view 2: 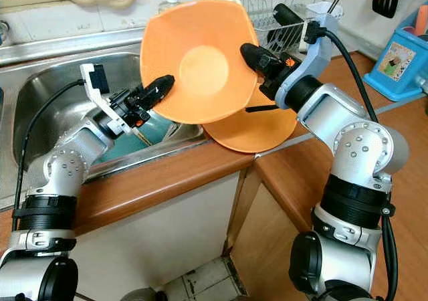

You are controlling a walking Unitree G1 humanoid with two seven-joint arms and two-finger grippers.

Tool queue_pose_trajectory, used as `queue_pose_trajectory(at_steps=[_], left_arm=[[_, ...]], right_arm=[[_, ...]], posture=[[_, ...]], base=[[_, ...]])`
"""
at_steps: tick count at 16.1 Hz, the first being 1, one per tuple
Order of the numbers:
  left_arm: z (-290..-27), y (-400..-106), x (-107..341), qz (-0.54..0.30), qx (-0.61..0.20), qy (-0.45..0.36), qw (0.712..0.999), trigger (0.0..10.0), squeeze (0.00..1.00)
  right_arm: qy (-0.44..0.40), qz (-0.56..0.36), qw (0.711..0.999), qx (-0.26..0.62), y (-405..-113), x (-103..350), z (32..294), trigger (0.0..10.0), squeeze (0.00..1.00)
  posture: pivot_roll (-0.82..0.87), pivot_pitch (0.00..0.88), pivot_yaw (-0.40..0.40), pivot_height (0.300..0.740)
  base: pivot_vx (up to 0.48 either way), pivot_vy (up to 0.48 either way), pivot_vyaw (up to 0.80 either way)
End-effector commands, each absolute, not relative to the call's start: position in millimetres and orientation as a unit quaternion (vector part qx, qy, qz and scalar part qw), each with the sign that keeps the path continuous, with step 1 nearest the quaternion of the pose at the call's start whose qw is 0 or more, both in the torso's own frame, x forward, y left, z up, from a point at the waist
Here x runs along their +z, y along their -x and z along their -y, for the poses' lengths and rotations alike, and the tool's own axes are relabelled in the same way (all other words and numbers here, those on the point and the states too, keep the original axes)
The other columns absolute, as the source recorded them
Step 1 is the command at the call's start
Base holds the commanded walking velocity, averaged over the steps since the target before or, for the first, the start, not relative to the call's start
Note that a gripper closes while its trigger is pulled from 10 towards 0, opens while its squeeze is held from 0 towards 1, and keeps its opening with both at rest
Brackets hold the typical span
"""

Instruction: Kitchen organization

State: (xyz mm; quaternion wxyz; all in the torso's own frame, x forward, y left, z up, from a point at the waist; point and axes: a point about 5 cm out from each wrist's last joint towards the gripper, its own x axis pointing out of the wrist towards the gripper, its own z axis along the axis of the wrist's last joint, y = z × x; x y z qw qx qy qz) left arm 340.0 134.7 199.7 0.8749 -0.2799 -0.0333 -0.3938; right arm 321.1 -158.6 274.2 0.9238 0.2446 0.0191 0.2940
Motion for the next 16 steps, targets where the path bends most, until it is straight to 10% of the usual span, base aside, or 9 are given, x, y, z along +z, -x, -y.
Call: queue_pose_trajectory(at_steps=[1, 15, 16], left_arm=[[-136.8, -338.0, 200.2, 0.034, -0.397, 0.286, 0.871, 0.0, 0.0], [-139.8, -343.0, 198.7, 0.03, -0.365, 0.249, 0.897, 0.0, 0.0], [-141.6, -346.3, 200.8, 0.041, -0.343, 0.233, 0.909, 0.0, 0.0]], right_arm=[[-0.247, 0.009, 0.916, 0.316, -316.7, 286.5, 155.2, 0.0, 0.0], [-0.189, -0.008, 0.928, 0.32, -312.9, 276.6, 144.9, 0.3, 0.0], [-0.179, -0.01, 0.931, 0.319, -312.1, 274.7, 143.6, 4.9, 0.0]], posture=[[-0.16, 0.0, 0.022, 0.74], [-0.16, 0.0, 0.02, 0.74], [-0.15, 0.0, 0.018, 0.74]], base=[[0.0, 0.0, 0.0], [0.0, 0.0, 0.0], [0.0, 0.0, 0.0]])
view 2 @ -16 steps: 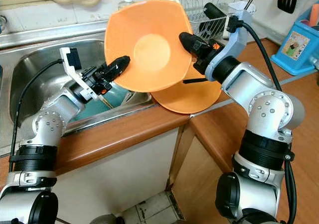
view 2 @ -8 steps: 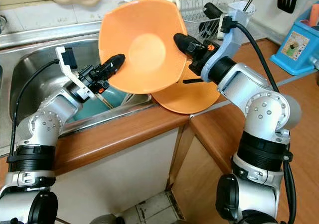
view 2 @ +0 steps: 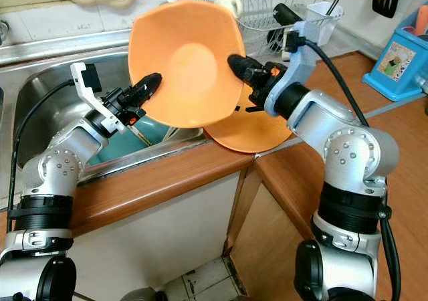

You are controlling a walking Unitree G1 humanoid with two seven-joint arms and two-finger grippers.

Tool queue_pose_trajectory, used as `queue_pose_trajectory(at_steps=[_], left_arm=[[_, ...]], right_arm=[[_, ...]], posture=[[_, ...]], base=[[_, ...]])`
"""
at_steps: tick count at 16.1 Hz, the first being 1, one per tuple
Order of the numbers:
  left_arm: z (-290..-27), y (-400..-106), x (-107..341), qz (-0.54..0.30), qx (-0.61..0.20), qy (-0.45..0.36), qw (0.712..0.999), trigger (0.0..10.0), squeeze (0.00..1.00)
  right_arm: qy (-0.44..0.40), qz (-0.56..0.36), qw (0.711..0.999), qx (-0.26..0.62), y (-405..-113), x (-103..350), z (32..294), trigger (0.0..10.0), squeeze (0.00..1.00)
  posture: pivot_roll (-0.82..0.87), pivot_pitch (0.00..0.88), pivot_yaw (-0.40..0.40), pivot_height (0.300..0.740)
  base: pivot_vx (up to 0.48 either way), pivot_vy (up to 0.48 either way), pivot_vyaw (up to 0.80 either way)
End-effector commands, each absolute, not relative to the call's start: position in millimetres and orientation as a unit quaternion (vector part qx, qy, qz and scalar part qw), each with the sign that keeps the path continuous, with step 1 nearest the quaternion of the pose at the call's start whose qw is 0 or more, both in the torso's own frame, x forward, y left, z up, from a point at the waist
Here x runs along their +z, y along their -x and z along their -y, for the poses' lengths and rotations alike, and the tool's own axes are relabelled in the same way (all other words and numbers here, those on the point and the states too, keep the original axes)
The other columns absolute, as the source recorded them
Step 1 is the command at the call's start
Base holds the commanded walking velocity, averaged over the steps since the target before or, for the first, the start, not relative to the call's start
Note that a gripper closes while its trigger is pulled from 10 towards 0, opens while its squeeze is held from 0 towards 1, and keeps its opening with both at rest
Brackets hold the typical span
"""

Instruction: Kitchen organization

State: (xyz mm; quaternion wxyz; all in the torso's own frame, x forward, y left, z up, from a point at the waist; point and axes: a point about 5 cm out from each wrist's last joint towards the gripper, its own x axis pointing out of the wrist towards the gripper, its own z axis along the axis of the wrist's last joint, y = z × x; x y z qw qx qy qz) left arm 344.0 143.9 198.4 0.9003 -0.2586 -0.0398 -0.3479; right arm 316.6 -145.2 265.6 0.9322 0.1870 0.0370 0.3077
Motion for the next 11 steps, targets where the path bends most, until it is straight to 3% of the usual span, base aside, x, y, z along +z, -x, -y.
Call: queue_pose_trajectory(at_steps=[1, 2, 7, 8, 11], left_arm=[[-142.8, -347.7, 202.9, 0.049, -0.333, 0.234, 0.912, 0.0, 0.0], [-144.8, -349.0, 205.3, 0.056, -0.324, 0.234, 0.915, 0.0, 0.0], [-155.9, -351.6, 217.6, 0.092, -0.285, 0.234, 0.925, 0.0, 0.0], [-156.1, -351.9, 220.3, 0.099, -0.281, 0.236, 0.925, 0.0, 0.0], [-155.9, -351.5, 226.9, 0.119, -0.28, 0.251, 0.919, 0.0, 0.0]], right_arm=[[-0.175, -0.011, 0.932, 0.317, -311.9, 273.5, 143.1, 7.3, 0.0], [-0.17, -0.013, 0.934, 0.313, -312.0, 272.0, 142.7, 10.0, 0.0], [-0.155, -0.005, 0.942, 0.297, -313.5, 266.6, 142.1, 10.0, 0.0], [-0.155, -0.004, 0.941, 0.302, -313.1, 266.7, 141.3, 10.0, 1.0], [-0.147, 0.0, 0.94, 0.307, -312.2, 267.2, 140.4, 10.0, 1.0]], posture=[[-0.15, 0.0, 0.018, 0.74], [-0.15, 0.0, 0.018, 0.74], [-0.15, 0.0, 0.014, 0.74], [-0.15, 0.0, 0.014, 0.74], [-0.15, 0.0, 0.014, 0.74]], base=[[0.0, 0.0, 0.0], [0.0, 0.0, 0.0], [0.0, 0.0, 0.0], [0.0, 0.0, 0.0], [0.0, 0.0, 0.0]])
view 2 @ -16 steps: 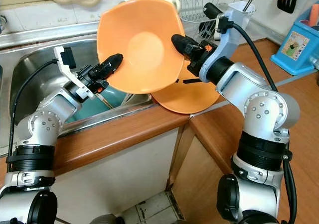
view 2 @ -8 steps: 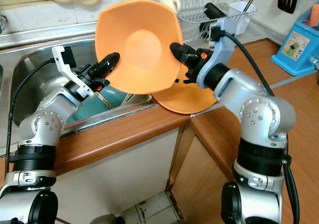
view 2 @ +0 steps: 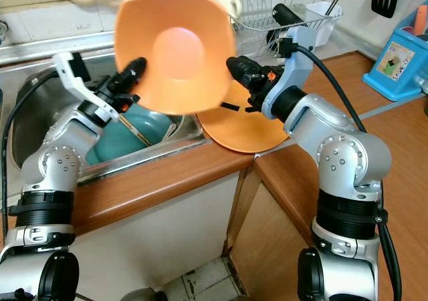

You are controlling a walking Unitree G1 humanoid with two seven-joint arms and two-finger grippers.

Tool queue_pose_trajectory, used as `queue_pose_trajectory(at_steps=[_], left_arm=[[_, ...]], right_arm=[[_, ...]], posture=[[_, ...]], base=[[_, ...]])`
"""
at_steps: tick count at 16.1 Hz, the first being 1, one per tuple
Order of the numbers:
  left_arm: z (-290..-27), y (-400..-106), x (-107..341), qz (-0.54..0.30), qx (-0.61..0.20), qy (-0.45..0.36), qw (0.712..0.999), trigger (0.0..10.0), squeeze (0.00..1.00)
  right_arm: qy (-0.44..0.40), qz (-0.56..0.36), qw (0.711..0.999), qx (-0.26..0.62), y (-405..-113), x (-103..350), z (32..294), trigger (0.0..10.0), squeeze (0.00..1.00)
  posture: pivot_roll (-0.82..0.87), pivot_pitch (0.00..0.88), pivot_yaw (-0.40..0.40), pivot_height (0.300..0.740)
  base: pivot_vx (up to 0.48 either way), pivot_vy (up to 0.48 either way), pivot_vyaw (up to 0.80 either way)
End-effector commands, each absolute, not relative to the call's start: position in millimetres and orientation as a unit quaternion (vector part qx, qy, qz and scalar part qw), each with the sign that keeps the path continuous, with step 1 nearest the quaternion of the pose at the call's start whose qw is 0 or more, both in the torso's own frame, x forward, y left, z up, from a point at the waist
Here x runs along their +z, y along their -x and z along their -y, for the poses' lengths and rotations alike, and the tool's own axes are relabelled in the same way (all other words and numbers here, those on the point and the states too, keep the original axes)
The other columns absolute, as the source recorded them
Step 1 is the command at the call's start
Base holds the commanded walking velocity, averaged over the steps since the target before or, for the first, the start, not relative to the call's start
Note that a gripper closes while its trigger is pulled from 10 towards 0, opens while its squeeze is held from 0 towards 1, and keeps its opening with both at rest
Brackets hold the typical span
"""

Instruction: Kitchen organization

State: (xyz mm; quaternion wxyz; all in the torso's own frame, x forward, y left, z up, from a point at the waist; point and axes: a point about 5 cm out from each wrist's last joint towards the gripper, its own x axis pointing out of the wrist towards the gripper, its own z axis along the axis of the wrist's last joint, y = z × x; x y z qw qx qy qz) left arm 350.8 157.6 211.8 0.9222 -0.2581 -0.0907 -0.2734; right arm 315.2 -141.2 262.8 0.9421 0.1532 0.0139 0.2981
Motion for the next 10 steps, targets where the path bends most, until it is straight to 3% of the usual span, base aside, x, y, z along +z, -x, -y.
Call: queue_pose_trajectory(at_steps=[1, 3, 4, 5, 10], left_arm=[[-156.3, -350.8, 229.5, 0.128, -0.281, 0.257, 0.916, 0.0, 0.0], [-158.7, -351.0, 233.6, 0.139, -0.275, 0.267, 0.913, 0.0, 0.0], [-162.7, -352.4, 235.8, 0.146, -0.262, 0.262, 0.917, 0.0, 0.0], [-169.3, -353.9, 237.7, 0.151, -0.243, 0.25, 0.925, 0.0, 0.0], [-210.9, -360.1, 227.1, 0.113, -0.124, 0.14, 0.976, 0.0, 0.0]], right_arm=[[-0.143, 0.002, 0.941, 0.306, -312.4, 267.3, 140.6, 10.0, 1.0], [-0.138, 0.004, 0.941, 0.308, -312.2, 267.8, 140.4, 10.0, 1.0], [-0.129, 0.004, 0.94, 0.316, -310.7, 268.1, 139.7, 10.0, 0.71], [-0.108, 0.0, 0.94, 0.324, -308.2, 267.3, 138.7, 10.0, 0.0], [-0.028, -0.025, 0.933, 0.359, -296.7, 253.6, 130.0, 10.0, 0.0]], posture=[[-0.15, 0.0, 0.014, 0.74], [-0.15, 0.0, 0.011, 0.74], [-0.15, 0.0, 0.011, 0.74], [-0.15, 0.0, 0.011, 0.74], [-0.15, 0.0, 0.011, 0.74]], base=[[0.0, 0.0, 0.0], [0.0, 0.0, 0.0], [0.0, 0.0, 0.0], [0.0, 0.0, 0.0], [0.0, 0.0, 0.0]])
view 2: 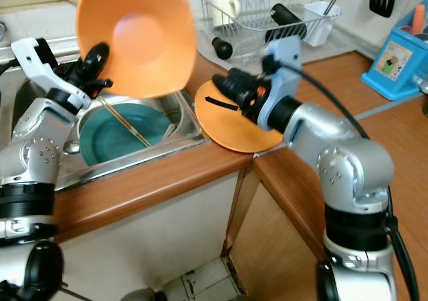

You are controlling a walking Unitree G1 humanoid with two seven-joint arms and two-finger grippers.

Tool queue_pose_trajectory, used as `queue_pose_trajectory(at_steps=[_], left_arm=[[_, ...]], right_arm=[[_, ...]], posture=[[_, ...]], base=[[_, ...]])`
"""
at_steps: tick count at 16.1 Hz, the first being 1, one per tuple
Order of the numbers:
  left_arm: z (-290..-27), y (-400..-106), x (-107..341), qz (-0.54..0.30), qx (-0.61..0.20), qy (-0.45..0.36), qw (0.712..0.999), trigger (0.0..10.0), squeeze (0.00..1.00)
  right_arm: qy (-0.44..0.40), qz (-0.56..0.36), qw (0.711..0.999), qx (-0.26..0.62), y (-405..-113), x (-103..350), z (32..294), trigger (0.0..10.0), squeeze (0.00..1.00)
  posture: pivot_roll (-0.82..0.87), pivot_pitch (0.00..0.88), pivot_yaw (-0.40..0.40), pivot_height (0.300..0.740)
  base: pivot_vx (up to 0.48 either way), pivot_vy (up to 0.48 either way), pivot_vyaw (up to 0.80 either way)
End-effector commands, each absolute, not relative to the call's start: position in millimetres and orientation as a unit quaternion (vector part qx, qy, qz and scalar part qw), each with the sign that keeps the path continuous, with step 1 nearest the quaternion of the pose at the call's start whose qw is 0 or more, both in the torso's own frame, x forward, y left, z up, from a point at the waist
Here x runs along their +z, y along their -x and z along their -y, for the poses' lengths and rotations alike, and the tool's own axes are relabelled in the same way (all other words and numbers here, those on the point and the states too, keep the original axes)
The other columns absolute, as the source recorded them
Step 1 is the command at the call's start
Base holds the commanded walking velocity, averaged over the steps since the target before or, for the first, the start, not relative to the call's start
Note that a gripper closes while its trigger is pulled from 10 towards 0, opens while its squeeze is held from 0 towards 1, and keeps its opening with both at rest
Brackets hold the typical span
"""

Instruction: Kitchen organization

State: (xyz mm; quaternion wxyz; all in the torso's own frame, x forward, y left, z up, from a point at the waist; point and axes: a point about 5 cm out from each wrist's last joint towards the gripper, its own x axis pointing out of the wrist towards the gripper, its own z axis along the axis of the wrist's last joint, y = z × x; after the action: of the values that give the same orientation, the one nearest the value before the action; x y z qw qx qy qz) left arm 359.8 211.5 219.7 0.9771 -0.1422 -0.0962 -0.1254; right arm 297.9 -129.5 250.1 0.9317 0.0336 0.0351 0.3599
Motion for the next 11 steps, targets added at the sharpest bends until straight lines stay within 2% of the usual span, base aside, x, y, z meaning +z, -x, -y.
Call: queue_pose_trajectory(at_steps=[1, 6, 11], left_arm=[[-220.5, -360.8, 219.1, 0.088, -0.095, 0.111, 0.985, 0.0, 0.0], [-234.0, -359.5, 185.4, -0.009, -0.041, 0.04, 0.998, 0.0, 0.0], [-234.8, -358.9, 154.6, -0.1, -0.022, 0.038, 0.994, 0.0, 0.0]], right_arm=[[-0.004, -0.034, 0.929, 0.37, -294.1, 248.3, 127.1, 10.0, 0.0], [0.043, -0.065, 0.916, 0.394, -288.1, 233.9, 120.4, 10.0, 0.0], [0.074, -0.087, 0.901, 0.418, -282.9, 225.2, 118.8, 10.0, 0.0]], posture=[[-0.14, 0.0, 0.009, 0.74], [-0.14, 0.0, 0.008, 0.74], [-0.15, 0.0, 0.009, 0.74]], base=[[0.0, 0.0, 0.0], [0.0, 0.0, 0.0], [0.0, 0.0, 0.0]])
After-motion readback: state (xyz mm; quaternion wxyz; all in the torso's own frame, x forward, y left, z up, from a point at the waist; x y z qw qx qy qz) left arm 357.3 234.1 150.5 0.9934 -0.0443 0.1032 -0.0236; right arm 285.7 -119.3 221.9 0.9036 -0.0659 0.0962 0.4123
